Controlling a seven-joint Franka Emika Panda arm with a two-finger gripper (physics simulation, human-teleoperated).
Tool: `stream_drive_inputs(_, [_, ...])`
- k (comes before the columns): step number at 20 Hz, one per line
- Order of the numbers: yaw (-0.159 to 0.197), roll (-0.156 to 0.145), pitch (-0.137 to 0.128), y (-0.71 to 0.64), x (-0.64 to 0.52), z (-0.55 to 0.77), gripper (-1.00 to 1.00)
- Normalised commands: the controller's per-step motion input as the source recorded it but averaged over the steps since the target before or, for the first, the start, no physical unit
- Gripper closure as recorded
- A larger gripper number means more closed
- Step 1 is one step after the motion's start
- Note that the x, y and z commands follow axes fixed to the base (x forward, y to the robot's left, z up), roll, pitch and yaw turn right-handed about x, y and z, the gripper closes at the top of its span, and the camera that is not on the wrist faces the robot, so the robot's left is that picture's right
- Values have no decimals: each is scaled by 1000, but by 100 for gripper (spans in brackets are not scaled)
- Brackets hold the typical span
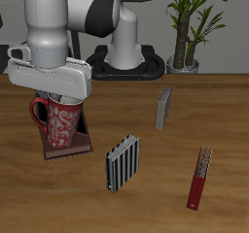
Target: Place the red mug into the right desk caddy's right compartment
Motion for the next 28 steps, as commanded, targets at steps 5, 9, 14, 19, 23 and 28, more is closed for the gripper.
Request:
stream_drive_inputs(5, [102, 16, -10, 79, -408, 581, 100])
stream_drive_inputs(9, [69, -2, 38, -23, -211, 220, 100])
stream_drive_inputs(14, [25, -4, -13, -29, -452, 373, 100])
stream_drive_inputs(19, [51, 13, -22, 36, -560, 235, 100])
stream_drive_inputs(23, [1, -13, -3, -119, -522, 91, 100])
stream_drive_inputs(28, [81, 8, -3, -94, -542, -13, 100])
